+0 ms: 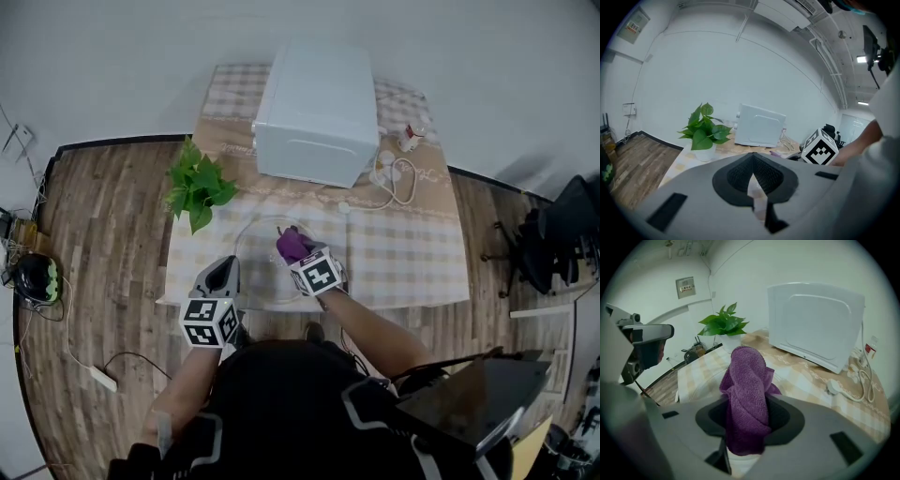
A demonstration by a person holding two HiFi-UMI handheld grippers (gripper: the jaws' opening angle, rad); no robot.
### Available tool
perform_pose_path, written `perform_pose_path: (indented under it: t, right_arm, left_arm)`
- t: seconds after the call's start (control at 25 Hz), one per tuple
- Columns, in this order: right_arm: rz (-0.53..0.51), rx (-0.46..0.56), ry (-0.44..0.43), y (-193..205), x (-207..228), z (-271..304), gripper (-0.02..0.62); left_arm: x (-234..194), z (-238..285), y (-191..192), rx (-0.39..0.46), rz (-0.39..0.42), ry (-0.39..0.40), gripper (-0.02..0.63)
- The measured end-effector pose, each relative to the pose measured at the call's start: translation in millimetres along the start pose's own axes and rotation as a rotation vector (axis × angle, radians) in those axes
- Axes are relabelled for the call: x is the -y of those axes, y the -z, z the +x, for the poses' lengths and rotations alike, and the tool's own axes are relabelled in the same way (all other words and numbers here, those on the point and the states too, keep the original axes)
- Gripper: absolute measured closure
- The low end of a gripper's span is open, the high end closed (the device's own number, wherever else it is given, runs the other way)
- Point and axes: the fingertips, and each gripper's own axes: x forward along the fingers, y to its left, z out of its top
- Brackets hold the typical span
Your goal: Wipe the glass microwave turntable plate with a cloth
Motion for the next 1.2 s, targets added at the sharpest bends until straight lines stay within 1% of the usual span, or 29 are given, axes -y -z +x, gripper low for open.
perform_pose_path:
  t: [0.24, 0.4, 0.52, 0.6, 0.68, 0.84, 1.2]
  right_arm:
    - [-0.101, 0.019, -0.115, -29.1, -63.3, 29.2, 0.417]
    - [-0.159, 0.016, -0.189, -37.3, -104.8, 46.4, 0.417]
    - [-0.191, 0.013, -0.237, -40.1, -130.5, 57.1, 0.417]
    - [-0.212, 0.008, -0.255, -39.6, -142.6, 65.0, 0.417]
    - [-0.218, -0.01, -0.257, -35.9, -148.7, 70.4, 0.417]
    - [-0.197, -0.036, -0.261, -25.1, -149.7, 74.8, 0.417]
    - [-0.147, -0.049, -0.222, -12.0, -125.7, 62.6, 0.417]
  left_arm:
    - [-29.6, -30.4, 1.1, 0.005, -0.013, -0.088, 0.604]
    - [-46.5, -51.5, 6.4, 0.001, -0.018, -0.145, 0.604]
    - [-56.8, -62.9, 10.9, -0.006, -0.021, -0.173, 0.604]
    - [-61.7, -68.7, 13.1, -0.013, -0.022, -0.184, 0.604]
    - [-61.6, -72.3, 14.2, -0.011, -0.022, -0.178, 0.603]
    - [-50.2, -72.4, 17.0, -0.006, -0.006, -0.138, 0.604]
    - [-35.0, -58.2, 17.8, -0.022, -0.003, -0.093, 0.603]
